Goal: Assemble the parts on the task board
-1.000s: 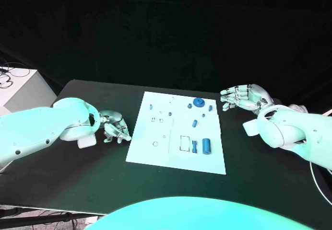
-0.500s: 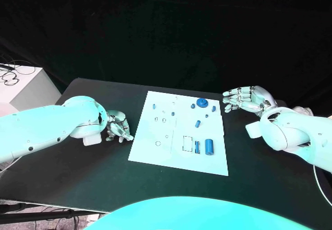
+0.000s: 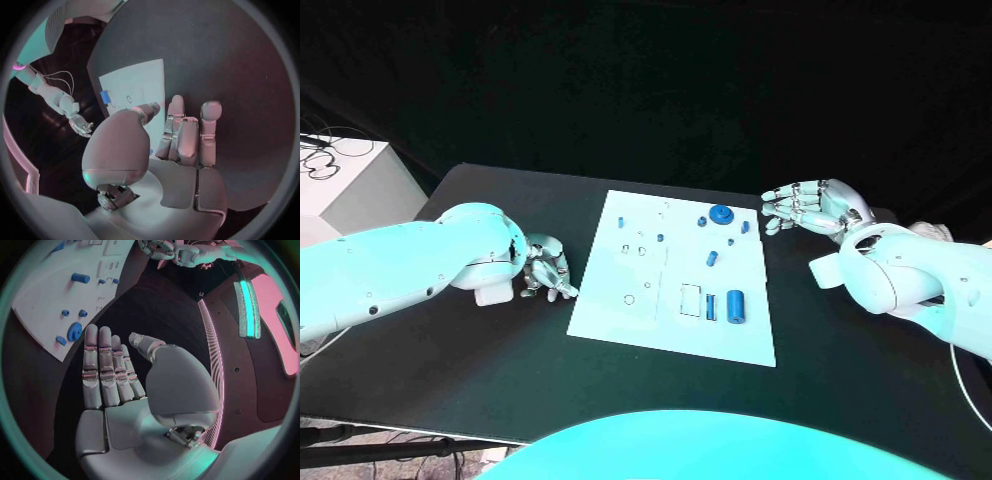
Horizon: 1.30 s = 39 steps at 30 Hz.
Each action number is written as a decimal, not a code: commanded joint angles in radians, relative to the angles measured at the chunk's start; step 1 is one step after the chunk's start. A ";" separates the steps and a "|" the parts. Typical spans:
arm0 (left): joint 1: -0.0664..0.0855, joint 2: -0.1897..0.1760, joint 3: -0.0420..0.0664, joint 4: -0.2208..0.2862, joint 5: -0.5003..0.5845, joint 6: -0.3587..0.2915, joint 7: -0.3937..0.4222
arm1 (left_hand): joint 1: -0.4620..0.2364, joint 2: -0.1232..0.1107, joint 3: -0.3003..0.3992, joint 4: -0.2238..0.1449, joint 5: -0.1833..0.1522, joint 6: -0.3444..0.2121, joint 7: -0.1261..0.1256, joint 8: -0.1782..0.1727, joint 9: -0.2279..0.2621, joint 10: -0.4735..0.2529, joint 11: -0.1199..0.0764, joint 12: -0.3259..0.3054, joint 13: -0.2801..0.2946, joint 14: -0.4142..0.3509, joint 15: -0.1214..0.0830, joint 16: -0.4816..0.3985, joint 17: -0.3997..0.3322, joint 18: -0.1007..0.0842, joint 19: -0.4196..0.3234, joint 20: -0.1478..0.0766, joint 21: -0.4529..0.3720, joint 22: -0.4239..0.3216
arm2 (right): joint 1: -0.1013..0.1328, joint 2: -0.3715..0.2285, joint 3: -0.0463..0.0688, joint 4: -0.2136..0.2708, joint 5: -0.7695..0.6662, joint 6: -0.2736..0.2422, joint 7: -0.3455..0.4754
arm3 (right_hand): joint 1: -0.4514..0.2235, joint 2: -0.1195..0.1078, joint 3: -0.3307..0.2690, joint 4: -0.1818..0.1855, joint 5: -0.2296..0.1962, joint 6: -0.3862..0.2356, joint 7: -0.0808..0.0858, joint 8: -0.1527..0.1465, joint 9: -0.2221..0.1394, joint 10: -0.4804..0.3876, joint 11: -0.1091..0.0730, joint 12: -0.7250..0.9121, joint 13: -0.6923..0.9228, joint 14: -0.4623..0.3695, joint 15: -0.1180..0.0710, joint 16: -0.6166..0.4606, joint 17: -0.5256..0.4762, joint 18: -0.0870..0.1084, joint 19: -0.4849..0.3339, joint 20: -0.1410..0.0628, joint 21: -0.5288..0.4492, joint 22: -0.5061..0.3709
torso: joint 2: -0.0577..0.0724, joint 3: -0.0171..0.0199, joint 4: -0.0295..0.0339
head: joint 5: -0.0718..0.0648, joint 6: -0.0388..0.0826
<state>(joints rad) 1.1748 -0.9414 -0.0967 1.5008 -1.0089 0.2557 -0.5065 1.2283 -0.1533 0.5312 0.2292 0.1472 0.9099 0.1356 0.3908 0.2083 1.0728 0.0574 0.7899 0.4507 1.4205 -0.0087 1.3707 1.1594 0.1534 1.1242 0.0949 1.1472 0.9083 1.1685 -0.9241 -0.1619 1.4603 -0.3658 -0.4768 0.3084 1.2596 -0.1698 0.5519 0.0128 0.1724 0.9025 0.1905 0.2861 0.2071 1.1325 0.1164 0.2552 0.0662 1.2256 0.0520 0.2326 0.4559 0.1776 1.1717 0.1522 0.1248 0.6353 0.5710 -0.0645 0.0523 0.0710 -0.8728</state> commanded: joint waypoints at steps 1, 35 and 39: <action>-0.002 0.005 -0.002 -0.010 0.012 0.027 -0.005 | 0.000 0.010 0.002 0.005 -0.001 -0.002 0.000 0.001 -0.001 0.008 -0.001 0.005 0.001 0.008 0.000 0.003 -0.001 -0.013 0.007 0.002 0.005 0.001 | 0.000 0.001 0.000 0.003 -0.010 0.012 0.007 | -0.007 0.000 -0.005 0.003 -0.002 0.003 0.006 -0.006 -0.002 -0.002 0.006 -0.008 -0.001 0.002 0.006 -0.006 -0.001 0.000 -0.005 0.000 0.004 -0.002 | 0.000 -0.0008 0.0006 | -0.001 0.000; -0.010 0.031 -0.010 -0.011 0.103 0.042 0.052 | 0.048 0.027 0.007 -0.022 0.000 -0.002 -0.004 0.002 0.005 0.005 -0.006 0.006 0.005 0.014 -0.003 0.014 0.018 -0.014 0.004 0.000 0.013 0.009 | 0.000 0.012 0.000 -0.004 -0.010 0.017 0.011 | -0.007 0.005 -0.003 0.005 -0.001 0.003 0.007 -0.009 -0.002 -0.003 0.007 -0.011 -0.001 0.000 0.007 -0.008 -0.001 0.000 -0.007 0.001 0.004 -0.003 | 0.000 0.0010 0.0018 | -0.025 0.000; -0.010 0.033 -0.010 -0.010 0.113 0.038 0.058 | 0.052 0.028 0.008 -0.024 0.000 -0.002 -0.005 0.002 0.006 0.006 -0.007 0.006 0.005 0.015 -0.004 0.015 0.020 -0.014 0.004 -0.001 0.014 0.010 | 0.000 0.013 0.000 -0.006 -0.010 0.018 0.011 | -0.007 0.005 -0.003 0.005 -0.001 0.003 0.007 -0.009 -0.002 -0.003 0.007 -0.011 -0.001 0.000 0.007 -0.008 -0.001 0.000 -0.007 0.001 0.004 -0.003 | 0.000 0.0008 0.0023 | -0.026 0.000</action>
<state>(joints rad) 1.1659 -0.9129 -0.1062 1.4855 -0.9272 0.2817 -0.4757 1.2695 -0.1228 0.5393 0.2094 0.1473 0.9058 0.1354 0.3901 0.2125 1.0763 0.0539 0.7899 0.4540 1.4313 -0.0124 1.3825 1.1788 0.1534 1.1241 0.0949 1.1570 0.9178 1.1685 -0.9121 -0.1620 1.4549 -0.3663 -0.4752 0.3091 1.2596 -0.1698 0.5520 0.0128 0.1725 0.9024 0.1904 0.2824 0.2063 1.1325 0.1164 0.2499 0.0662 1.2256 0.0520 0.2287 0.4556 0.1776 1.1716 0.1522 0.1248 0.6329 0.5709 -0.0636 0.0543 0.0459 -0.8728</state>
